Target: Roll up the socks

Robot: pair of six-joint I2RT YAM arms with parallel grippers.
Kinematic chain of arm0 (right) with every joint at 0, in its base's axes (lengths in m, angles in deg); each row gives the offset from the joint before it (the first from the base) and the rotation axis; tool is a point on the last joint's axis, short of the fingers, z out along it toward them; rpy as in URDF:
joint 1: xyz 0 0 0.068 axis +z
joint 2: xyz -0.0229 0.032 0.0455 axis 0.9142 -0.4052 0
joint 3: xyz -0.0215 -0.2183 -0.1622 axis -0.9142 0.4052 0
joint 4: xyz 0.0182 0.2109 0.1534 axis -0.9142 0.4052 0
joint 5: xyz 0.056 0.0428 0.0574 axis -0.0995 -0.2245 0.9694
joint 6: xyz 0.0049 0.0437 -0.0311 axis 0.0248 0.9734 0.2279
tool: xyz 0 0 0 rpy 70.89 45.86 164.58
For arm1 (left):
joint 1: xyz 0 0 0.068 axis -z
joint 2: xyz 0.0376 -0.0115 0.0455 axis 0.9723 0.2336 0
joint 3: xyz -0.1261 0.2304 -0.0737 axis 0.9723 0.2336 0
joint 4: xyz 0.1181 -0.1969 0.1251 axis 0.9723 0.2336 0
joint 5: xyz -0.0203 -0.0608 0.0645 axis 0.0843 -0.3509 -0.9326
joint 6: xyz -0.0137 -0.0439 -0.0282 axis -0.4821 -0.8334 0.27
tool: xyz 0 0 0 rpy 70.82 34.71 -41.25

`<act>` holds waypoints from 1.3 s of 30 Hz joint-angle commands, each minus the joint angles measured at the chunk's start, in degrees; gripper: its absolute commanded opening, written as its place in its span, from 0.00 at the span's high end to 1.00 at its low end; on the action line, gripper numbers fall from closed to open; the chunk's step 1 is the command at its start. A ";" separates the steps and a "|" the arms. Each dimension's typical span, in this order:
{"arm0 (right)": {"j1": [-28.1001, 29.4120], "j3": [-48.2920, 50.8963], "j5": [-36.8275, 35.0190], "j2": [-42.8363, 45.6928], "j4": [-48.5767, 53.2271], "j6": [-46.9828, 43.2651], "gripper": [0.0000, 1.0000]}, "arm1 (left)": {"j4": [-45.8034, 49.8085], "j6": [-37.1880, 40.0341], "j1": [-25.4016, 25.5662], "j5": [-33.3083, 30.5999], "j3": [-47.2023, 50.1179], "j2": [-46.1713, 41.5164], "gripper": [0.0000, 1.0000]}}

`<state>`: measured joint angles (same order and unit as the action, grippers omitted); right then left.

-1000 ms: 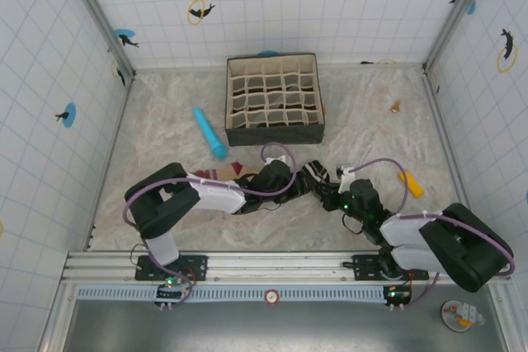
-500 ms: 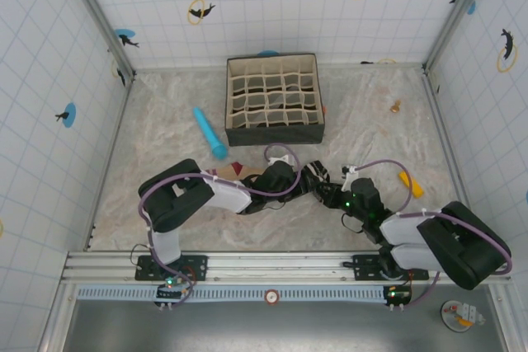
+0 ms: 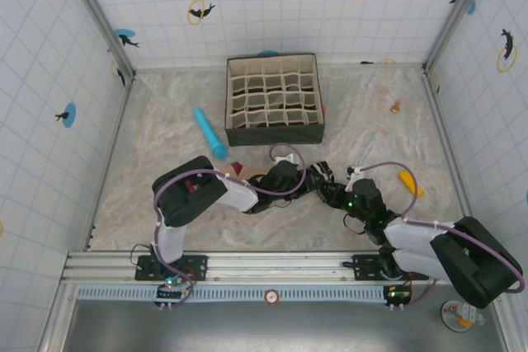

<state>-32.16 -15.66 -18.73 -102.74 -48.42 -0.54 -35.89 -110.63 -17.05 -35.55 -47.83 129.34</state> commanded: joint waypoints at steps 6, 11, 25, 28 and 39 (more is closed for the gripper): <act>-0.42 12.04 0.77 1.56 15.97 1.02 0.91 | 4.98 0.60 -0.67 0.48 -2.93 3.14 0.73; -0.91 7.02 1.48 7.62 25.05 -1.05 0.73 | 9.75 3.70 -0.68 0.60 -3.91 2.57 0.90; -9.15 -13.31 10.35 12.88 49.09 -10.77 0.26 | 19.26 14.34 -0.72 4.38 -7.84 2.61 0.92; -12.22 -17.59 12.37 10.65 52.75 -13.14 0.22 | 19.59 15.80 -0.71 5.09 -7.84 2.40 0.91; -17.73 -19.35 25.21 0.35 44.31 -13.89 0.17 | 20.43 17.65 -0.56 5.84 -9.77 2.96 0.88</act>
<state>-49.45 -34.39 0.85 -100.55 -1.19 -14.47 -22.75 -95.40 -17.68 -30.43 -56.71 130.63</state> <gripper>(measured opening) 0.829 0.146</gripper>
